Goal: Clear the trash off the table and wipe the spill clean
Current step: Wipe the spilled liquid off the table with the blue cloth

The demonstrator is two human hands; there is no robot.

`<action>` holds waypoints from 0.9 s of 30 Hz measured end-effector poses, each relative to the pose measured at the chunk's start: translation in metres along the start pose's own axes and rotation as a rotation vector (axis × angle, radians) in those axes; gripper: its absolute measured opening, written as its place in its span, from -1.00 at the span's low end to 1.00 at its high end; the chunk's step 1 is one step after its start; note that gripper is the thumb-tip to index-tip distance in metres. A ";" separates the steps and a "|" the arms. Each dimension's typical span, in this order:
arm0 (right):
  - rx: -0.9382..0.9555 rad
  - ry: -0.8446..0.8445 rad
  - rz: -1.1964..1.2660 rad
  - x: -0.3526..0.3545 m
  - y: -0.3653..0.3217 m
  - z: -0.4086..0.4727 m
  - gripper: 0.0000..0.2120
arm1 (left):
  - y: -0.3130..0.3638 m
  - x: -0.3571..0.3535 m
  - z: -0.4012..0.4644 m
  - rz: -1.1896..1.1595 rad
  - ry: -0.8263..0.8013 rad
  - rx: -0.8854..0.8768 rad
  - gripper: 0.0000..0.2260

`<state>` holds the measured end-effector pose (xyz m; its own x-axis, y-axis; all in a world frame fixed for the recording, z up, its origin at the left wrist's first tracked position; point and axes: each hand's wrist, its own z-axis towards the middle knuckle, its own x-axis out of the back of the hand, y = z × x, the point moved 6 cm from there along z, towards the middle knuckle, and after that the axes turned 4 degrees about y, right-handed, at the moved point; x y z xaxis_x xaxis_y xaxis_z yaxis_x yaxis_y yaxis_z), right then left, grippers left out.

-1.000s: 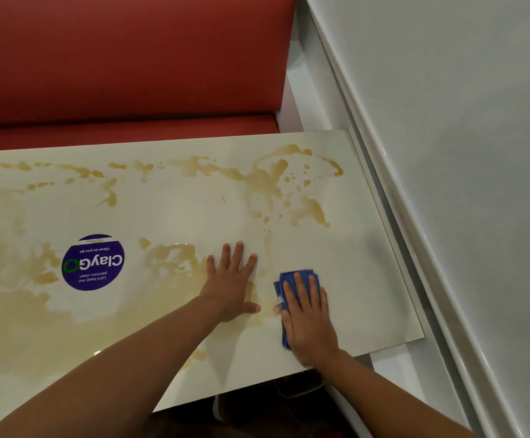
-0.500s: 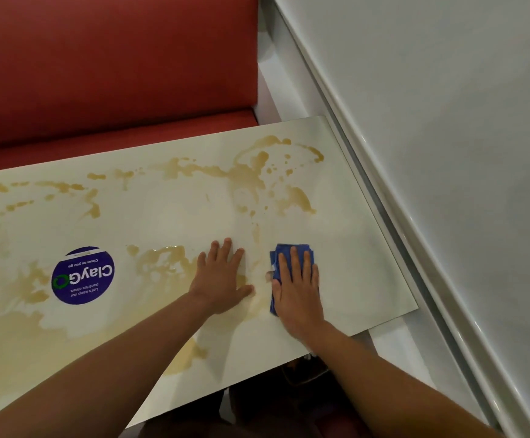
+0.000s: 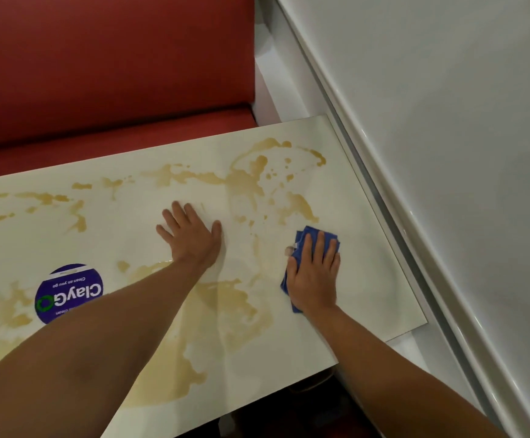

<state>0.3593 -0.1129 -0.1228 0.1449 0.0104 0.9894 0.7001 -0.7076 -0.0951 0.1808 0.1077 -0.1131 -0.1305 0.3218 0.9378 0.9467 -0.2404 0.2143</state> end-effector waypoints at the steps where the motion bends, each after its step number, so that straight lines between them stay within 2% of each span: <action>1: 0.006 0.004 -0.003 0.000 0.000 0.009 -0.36 | 0.003 -0.004 0.002 0.004 -0.009 -0.001 -0.27; 7: 0.045 0.038 0.024 0.000 0.003 0.032 -0.36 | 0.005 -0.020 0.005 0.065 -0.003 -0.173 -0.30; 10: 0.051 0.025 0.059 0.000 0.004 0.026 -0.37 | 0.005 -0.020 0.005 0.079 0.020 -0.205 -0.34; 13: 0.067 -0.003 0.081 -0.005 0.004 -0.012 -0.38 | 0.005 -0.019 0.006 0.063 0.050 -0.198 -0.35; 18: 0.197 -0.068 0.051 -0.015 0.009 -0.073 -0.37 | 0.005 -0.020 0.008 0.020 0.065 -0.201 -0.39; 23: 0.226 -0.066 0.045 -0.010 0.001 -0.019 -0.37 | 0.005 -0.020 0.008 0.018 0.074 -0.204 -0.39; 27: 0.173 0.010 0.043 -0.001 -0.006 0.056 -0.40 | 0.005 -0.020 0.008 0.013 0.084 -0.194 -0.38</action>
<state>0.3940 -0.0694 -0.1293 0.1710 -0.0255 0.9849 0.8033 -0.5752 -0.1544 0.1901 0.1077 -0.1327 -0.1501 0.2422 0.9585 0.8750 -0.4188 0.2429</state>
